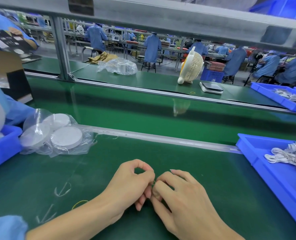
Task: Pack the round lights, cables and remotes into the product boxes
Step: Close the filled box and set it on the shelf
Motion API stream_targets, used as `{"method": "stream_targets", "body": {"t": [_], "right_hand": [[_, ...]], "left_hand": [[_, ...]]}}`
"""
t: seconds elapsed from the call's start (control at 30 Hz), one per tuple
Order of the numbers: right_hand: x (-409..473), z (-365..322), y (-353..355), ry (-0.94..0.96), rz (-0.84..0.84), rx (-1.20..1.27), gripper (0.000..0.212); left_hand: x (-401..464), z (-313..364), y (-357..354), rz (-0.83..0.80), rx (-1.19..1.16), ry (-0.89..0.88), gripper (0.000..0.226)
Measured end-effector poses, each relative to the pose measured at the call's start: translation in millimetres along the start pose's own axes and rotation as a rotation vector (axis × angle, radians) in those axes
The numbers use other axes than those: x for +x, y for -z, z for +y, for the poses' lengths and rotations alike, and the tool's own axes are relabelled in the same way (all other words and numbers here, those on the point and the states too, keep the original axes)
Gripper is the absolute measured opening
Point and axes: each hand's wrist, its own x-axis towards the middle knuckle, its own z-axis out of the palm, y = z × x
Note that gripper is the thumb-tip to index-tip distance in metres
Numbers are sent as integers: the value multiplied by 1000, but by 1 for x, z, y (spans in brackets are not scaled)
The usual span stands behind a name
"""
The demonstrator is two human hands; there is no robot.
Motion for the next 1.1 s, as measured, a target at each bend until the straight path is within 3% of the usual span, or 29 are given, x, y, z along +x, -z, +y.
{"method": "stream_targets", "body": {"t": [0.27,0.47,0.7,0.93,1.1], "right_hand": [[-2,-4,8,-29,-101,6,21],[-2,5,13,55,-74,-44,25],[-2,9,9,114,5,-53,7],[0,1,17,0,-4,131,17],[2,-9,23,-93,-25,36,23]], "left_hand": [[1,1,3,6,-7,14,22],[2,2,6,-4,-30,28,21],[-3,5,8,-101,-128,106,15],[-11,12,5,-238,-191,139,22],[-12,7,1,-177,-121,97,19]]}}
